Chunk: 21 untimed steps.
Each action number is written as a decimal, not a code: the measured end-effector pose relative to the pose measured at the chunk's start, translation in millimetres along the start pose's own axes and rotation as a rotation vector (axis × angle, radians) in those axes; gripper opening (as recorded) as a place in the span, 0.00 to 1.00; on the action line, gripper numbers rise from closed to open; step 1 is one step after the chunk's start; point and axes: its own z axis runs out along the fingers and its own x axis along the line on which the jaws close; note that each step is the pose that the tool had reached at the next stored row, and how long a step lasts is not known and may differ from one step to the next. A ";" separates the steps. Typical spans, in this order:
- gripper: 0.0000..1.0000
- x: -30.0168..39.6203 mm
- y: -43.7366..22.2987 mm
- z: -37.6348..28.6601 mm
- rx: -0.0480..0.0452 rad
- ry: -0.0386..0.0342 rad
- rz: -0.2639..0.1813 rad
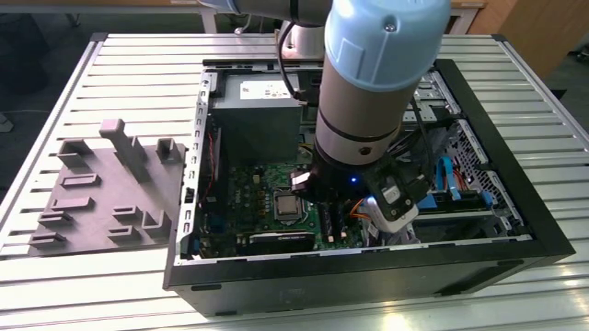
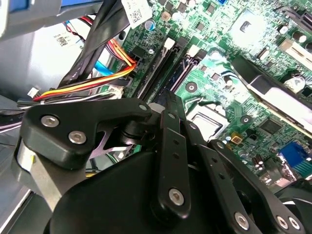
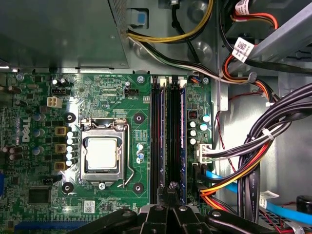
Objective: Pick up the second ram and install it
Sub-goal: 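Press down the second ram until it locks into place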
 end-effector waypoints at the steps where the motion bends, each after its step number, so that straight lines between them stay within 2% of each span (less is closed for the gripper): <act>1: 0.11 0.0 -0.3 0.0 0.0000 0.0000 0.000; 21: 0.11 -0.1 -7.2 0.3 -0.0001 0.0000 0.000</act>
